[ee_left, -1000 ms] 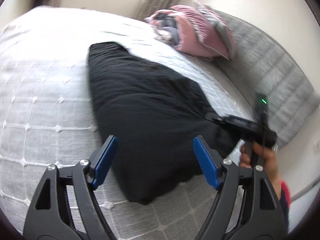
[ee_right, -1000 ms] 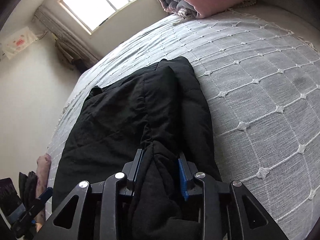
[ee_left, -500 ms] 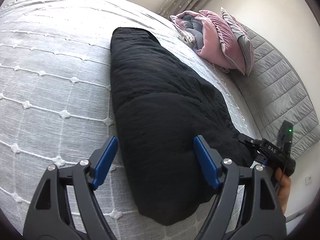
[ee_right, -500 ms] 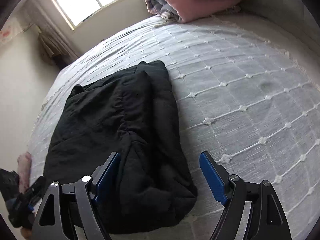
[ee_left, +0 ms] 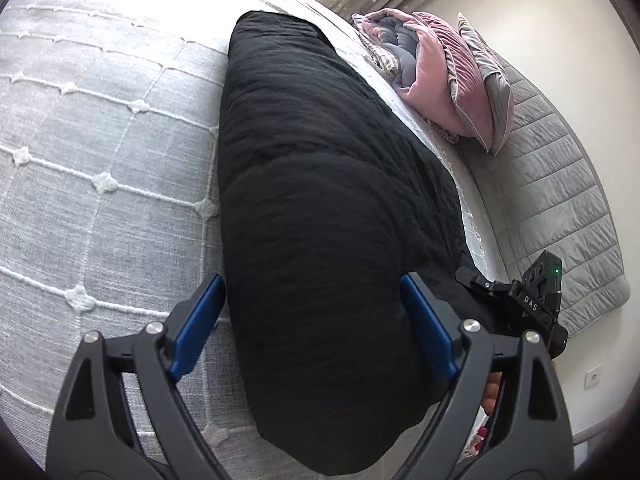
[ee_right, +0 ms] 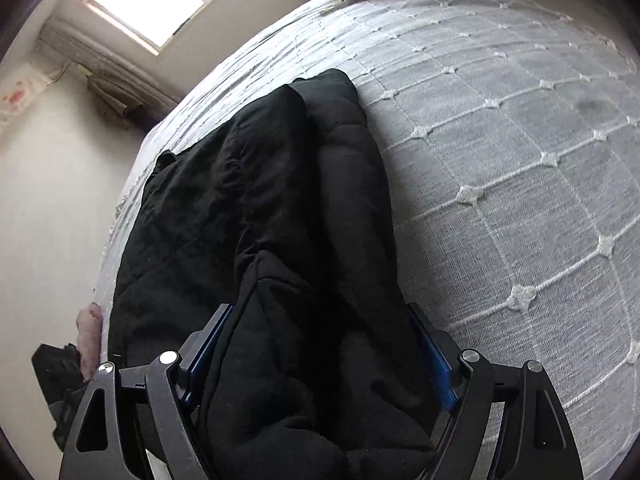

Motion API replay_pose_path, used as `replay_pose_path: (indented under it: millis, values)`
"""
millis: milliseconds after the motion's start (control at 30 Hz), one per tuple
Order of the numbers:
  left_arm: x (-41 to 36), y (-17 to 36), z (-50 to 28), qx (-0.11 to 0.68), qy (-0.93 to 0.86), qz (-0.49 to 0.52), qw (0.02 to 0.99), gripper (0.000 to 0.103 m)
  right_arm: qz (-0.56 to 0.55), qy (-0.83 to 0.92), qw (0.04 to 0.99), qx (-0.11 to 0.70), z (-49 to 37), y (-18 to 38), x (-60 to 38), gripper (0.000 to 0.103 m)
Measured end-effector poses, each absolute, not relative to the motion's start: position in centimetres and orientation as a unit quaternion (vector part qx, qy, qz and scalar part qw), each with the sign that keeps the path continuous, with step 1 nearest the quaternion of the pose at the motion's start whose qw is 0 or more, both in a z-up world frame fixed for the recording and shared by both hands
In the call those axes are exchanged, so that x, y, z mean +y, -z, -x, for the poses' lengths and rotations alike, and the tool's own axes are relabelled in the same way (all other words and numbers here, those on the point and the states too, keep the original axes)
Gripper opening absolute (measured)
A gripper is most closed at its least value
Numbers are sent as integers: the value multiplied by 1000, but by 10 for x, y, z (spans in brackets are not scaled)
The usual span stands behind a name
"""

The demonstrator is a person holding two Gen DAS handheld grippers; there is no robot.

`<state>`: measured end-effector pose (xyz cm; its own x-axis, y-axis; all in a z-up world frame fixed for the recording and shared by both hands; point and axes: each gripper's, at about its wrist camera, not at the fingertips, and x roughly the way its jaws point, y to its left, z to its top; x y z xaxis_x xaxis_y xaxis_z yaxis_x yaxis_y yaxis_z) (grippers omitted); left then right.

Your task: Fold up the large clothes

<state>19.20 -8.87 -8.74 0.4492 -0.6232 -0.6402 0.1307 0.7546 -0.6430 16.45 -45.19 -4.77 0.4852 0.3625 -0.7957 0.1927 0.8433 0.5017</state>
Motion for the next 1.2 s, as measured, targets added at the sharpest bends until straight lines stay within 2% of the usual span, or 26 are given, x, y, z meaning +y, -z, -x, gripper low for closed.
replay_pose_path:
  millis: [67,133,167,200,233,267,367,433,533,733,933,1100,1200]
  values:
    - [-86,86,-190,472,228,262,810,89,-253,-28,831,494,-155,27,-450,81]
    - [-87,81,-185,461,219,242,825,89,-181,-5,870,459,-141,-4,-438,74]
    - [-88,79,-183,456,214,231,832,89,-140,-15,889,436,-132,-21,-426,56]
    - [-90,79,-181,452,206,219,840,89,-128,-33,895,426,-128,-29,-419,24]
    - [-92,78,-178,448,197,209,847,89,-126,-58,896,423,-125,-34,-413,12]
    - [-94,78,-176,445,188,200,852,89,-119,-75,893,428,-124,-34,-407,9]
    - [-97,83,-175,447,178,198,854,90,-65,-104,869,478,-129,-12,-381,8]
    - [-96,91,-176,451,182,213,848,90,-48,-94,855,508,-139,11,-374,3]
    - [-96,97,-175,447,186,220,847,90,-83,-97,850,511,-153,35,-385,0]
    - [-91,78,-170,446,190,204,851,88,-61,-90,866,488,-148,29,-383,0]
    - [-88,26,-170,405,201,136,882,88,-78,-68,890,443,-137,-15,-393,4]
    - [-145,10,-219,440,200,27,875,88,-108,-81,876,463,-149,-10,-388,5]
    - [-168,17,-265,470,194,14,861,88,-100,-82,872,472,-153,-3,-383,5]
